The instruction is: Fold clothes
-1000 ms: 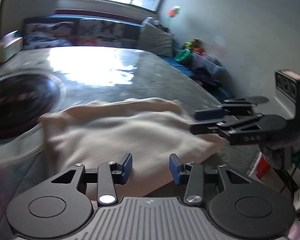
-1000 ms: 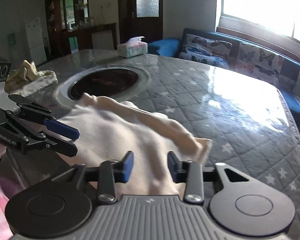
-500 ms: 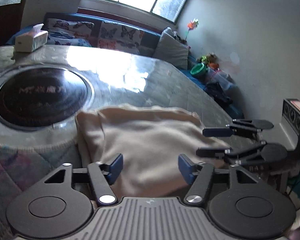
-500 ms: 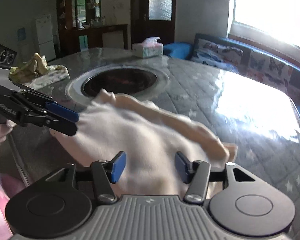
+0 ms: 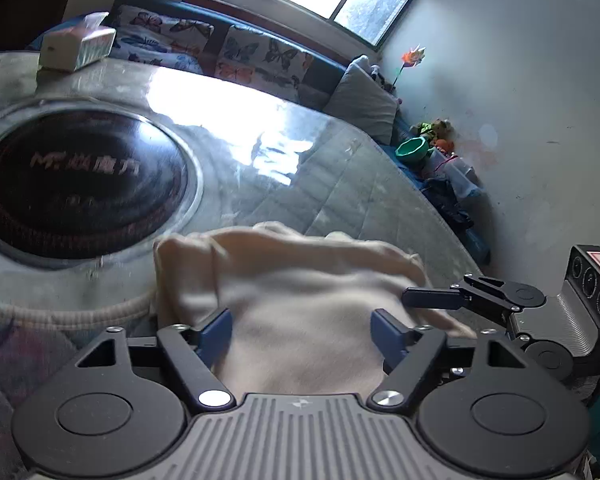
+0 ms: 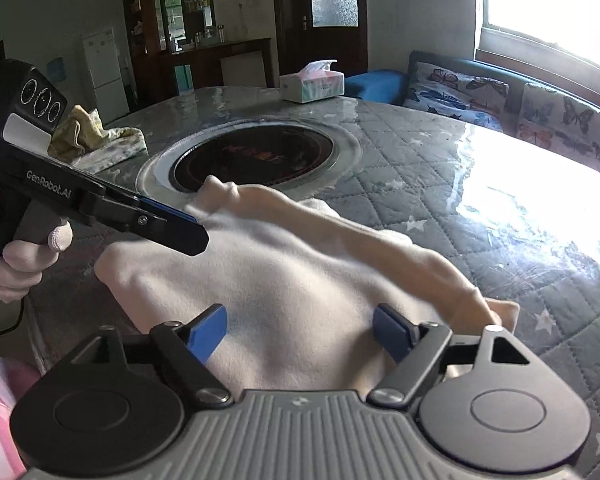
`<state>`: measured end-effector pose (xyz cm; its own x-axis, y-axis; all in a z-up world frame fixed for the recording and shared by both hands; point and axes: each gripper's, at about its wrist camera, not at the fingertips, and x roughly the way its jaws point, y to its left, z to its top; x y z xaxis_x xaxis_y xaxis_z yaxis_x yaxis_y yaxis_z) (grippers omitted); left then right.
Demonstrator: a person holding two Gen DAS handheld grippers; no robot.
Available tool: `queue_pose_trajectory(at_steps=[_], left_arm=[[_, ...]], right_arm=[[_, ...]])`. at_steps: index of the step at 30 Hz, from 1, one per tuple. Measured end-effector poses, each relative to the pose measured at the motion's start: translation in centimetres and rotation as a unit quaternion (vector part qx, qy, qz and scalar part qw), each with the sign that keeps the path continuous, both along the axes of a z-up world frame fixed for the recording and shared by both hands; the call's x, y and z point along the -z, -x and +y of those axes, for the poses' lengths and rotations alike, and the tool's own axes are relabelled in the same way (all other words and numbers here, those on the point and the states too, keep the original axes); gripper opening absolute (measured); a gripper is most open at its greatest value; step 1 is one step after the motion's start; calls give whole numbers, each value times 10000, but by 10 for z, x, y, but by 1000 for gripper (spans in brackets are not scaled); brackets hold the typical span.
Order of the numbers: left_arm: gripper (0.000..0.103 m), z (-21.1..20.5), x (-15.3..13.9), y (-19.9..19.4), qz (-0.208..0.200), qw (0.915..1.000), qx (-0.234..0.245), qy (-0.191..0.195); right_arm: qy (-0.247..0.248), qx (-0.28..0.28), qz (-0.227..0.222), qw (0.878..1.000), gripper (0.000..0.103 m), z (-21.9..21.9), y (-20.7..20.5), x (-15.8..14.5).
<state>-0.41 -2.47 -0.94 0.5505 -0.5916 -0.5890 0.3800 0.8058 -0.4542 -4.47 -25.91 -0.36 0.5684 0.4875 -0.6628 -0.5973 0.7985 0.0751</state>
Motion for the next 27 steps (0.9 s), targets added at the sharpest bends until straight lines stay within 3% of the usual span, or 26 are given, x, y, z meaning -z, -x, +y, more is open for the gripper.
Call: queue_pose_trajectory(at_steps=[2,7,13,20,27], left_arm=[[91,-1,-7,-3,-145,9999,-15,-26],[92,-8,-12,-26,-223,9997,-59,-37],[92,-8,5,-50,163,9997,-176,-30],[95,-7,2,-51,120,9998,-183,-41],[97,-10,4,-53,106,9997,-177,-114]], right_arm=[[-46,46,-52,10000,91,-2,-5,-5],[-151,177,-5,9997,97,-9,-31,-10],[-411,349,572,9969,98,-20,-62,8],[-411,313,414,9978,103,-18,-57,1],[-268,325,528,9977,103,-12,-62,8]])
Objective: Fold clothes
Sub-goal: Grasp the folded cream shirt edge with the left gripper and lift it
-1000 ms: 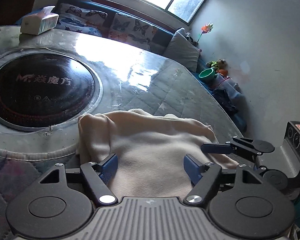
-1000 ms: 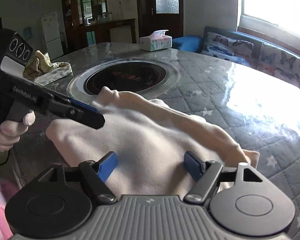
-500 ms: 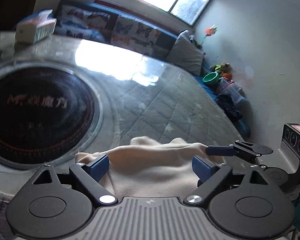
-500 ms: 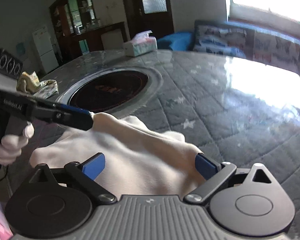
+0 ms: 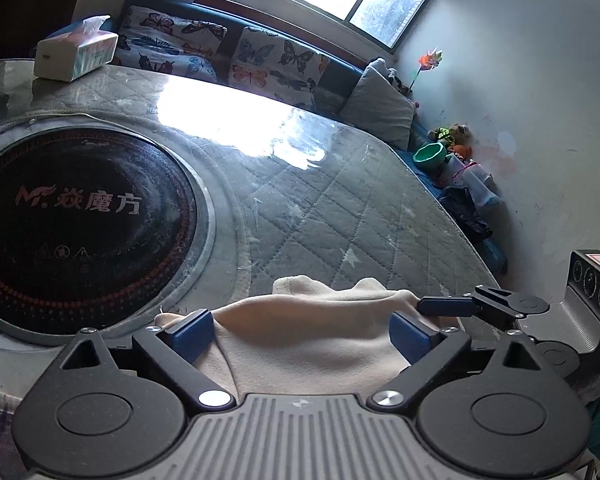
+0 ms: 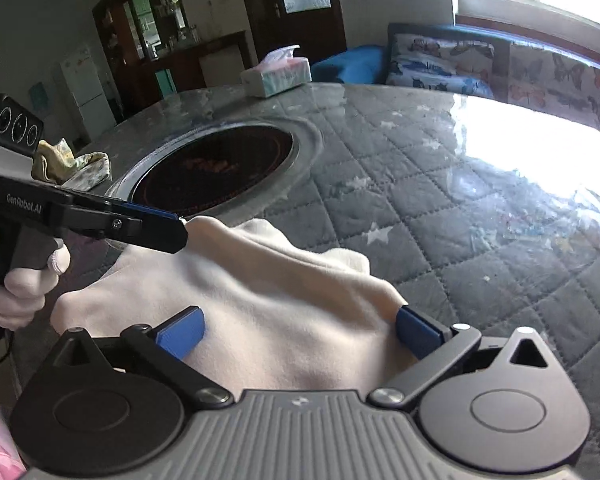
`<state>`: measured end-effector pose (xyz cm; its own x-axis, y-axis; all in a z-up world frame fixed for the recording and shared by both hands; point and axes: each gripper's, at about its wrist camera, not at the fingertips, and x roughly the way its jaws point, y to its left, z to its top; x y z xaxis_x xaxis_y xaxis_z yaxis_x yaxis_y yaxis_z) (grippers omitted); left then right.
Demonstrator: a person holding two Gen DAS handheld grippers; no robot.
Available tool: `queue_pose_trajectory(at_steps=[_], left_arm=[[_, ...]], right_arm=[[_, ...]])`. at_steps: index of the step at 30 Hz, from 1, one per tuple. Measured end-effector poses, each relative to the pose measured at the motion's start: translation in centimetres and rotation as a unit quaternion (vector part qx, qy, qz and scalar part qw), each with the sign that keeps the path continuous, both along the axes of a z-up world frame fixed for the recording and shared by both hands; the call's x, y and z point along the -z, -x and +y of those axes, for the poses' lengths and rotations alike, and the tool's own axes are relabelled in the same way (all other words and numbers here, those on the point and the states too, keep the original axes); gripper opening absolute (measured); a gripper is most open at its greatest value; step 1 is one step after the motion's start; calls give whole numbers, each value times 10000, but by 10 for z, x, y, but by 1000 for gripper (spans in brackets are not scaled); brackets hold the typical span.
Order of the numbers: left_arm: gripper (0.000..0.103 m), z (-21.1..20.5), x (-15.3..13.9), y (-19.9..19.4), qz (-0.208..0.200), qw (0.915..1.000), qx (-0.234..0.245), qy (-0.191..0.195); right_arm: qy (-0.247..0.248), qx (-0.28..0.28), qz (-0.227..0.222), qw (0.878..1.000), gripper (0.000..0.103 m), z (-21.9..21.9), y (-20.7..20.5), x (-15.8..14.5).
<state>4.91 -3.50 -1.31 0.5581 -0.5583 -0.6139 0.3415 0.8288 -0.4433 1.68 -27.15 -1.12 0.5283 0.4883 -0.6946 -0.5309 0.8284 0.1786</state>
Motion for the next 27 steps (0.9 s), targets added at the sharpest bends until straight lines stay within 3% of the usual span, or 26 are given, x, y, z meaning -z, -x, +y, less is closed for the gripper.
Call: queue_pose_trajectory(at_steps=[4,11,15,23,27], left_arm=[[103,0,-7,9,-294,9995,-18,-130],[103,1,-19,27,-740,9967,-95,-334],[103,11,-25,39,-898,9948,-281,-378],[103,59,-22,48,-394,9904,-1220,-517],[102,80,-16,56,-128,9867,-1555,-460]], right_arm=[[-133,116,-204,9996,103,-3,9,-12],[-482,279,-522,9971,103,-9,32,-27],[-462,104,-654,9967,103,-2,45,-33],[264,-714,-845,9935,102,49,76,-36],[757,-1351,-1037,9825,93,86,93,-31]])
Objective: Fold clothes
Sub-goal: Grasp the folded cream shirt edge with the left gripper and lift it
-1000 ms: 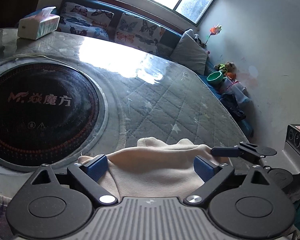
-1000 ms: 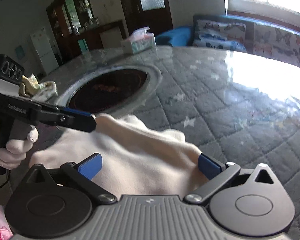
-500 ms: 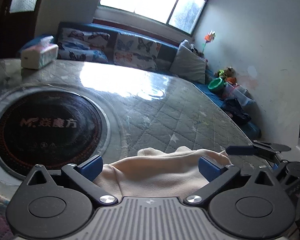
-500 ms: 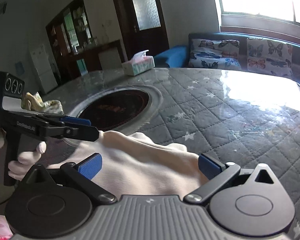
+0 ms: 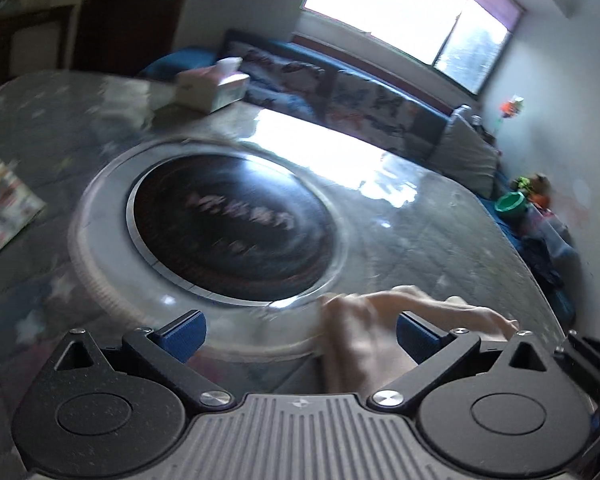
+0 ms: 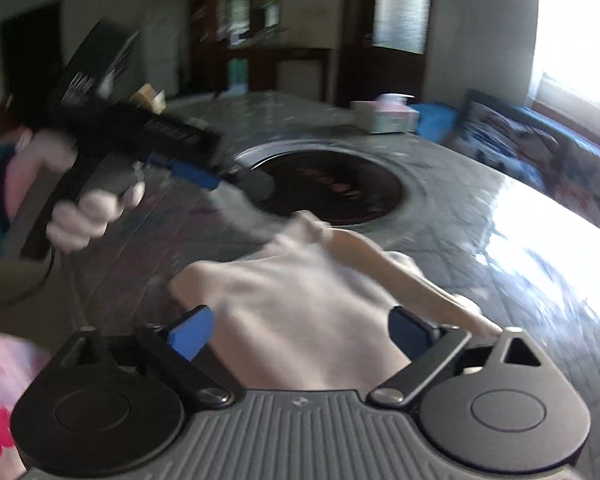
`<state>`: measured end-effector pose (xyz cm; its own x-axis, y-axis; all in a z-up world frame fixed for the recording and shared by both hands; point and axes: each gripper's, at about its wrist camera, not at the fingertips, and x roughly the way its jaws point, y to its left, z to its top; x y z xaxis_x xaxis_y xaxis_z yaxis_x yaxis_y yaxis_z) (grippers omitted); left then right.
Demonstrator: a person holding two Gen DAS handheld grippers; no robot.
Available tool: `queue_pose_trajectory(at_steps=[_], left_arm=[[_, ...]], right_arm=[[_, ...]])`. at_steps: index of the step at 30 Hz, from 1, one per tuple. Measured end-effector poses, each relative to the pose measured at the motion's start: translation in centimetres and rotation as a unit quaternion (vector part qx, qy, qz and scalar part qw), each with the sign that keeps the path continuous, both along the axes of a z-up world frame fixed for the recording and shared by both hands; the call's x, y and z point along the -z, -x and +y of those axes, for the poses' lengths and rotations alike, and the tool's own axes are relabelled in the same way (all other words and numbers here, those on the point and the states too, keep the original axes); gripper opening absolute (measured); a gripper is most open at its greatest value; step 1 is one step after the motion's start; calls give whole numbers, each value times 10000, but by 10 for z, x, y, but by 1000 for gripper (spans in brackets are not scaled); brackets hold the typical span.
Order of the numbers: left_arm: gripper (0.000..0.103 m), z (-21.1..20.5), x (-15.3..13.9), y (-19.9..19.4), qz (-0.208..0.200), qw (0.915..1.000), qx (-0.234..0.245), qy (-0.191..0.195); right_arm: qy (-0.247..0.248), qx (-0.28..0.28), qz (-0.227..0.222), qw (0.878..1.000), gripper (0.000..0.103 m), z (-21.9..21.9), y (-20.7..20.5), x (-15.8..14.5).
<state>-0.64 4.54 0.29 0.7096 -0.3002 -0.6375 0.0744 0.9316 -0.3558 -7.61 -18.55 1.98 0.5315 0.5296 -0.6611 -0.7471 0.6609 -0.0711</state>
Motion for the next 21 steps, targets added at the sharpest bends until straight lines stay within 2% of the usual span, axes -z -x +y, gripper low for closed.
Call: queue_pose_trajectory(at_steps=[8,11,12,13,16,21], left_arm=[[89,18,7,9,291,9981,-100,537],[88,20,11,11,415,9955,-63,854],[88,21,12,12,458,9945,-66,942],[88,20,12,11,500,9934,-66,1032],[88,19,14,10,583,9896,-112,1313],[88,15,18,6,809,9777,-220,1928]], right_arm=[[979,-1057,-349,9890,65,68,22,19],[1223,-1205,-449,9841,49,84,25,27],[1266,-1199,-491,9835,39,87,25,29],[1272,-1186,-508,9834,30,88,25,29],[1062,-969,-452,9886,12,84,21,21],[372,-566,-218,9975,8,63,8,-3]])
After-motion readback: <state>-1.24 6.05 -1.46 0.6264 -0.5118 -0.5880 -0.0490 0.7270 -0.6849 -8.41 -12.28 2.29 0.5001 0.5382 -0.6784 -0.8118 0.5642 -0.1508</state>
